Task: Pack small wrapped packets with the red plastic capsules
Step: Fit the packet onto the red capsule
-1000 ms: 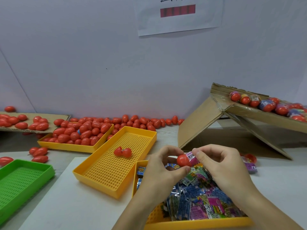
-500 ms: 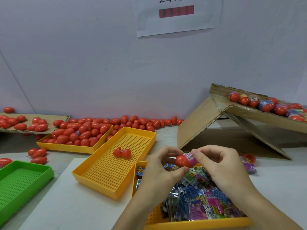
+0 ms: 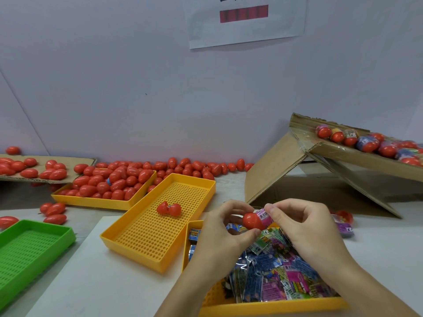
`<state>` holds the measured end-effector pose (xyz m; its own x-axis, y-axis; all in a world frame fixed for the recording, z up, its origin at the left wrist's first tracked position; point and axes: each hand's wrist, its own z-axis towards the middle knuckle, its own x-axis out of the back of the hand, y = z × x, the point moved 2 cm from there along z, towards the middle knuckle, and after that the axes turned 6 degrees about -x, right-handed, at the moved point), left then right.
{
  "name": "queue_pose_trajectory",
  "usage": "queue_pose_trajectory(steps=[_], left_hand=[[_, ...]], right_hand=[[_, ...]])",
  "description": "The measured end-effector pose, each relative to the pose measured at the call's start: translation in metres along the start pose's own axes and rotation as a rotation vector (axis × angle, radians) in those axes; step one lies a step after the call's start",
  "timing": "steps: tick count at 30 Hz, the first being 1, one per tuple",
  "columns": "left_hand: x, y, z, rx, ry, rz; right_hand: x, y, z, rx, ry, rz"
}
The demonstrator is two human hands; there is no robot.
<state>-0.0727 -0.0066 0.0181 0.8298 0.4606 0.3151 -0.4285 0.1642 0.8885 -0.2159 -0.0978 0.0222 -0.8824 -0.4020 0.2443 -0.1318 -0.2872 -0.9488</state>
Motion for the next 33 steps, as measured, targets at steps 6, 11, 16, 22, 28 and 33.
queue_pose_trajectory(steps=[6,11,16,22,28,33], left_hand=[[-0.0006,-0.0009,0.0001,-0.004,0.0,0.016],[-0.0011,-0.0006,0.0,-0.015,0.007,0.029],[-0.0014,-0.0001,-0.0004,-0.011,0.003,0.047],[-0.0024,0.0021,-0.0018,-0.018,0.009,0.099],[-0.003,0.0038,-0.0024,-0.025,0.003,0.098],[-0.0028,0.0042,-0.0025,-0.031,0.004,0.1]], right_hand=[[-0.0006,0.0,-0.0003,0.005,0.002,0.009],[0.0002,0.0002,0.0001,-0.006,0.004,0.017],[-0.0003,-0.0005,0.0002,-0.008,-0.004,0.004],[-0.0004,-0.0013,-0.0012,0.002,0.001,-0.009],[-0.0012,-0.0021,-0.0009,0.027,0.0,-0.047],[-0.0004,-0.0017,-0.0003,0.039,-0.014,-0.056]])
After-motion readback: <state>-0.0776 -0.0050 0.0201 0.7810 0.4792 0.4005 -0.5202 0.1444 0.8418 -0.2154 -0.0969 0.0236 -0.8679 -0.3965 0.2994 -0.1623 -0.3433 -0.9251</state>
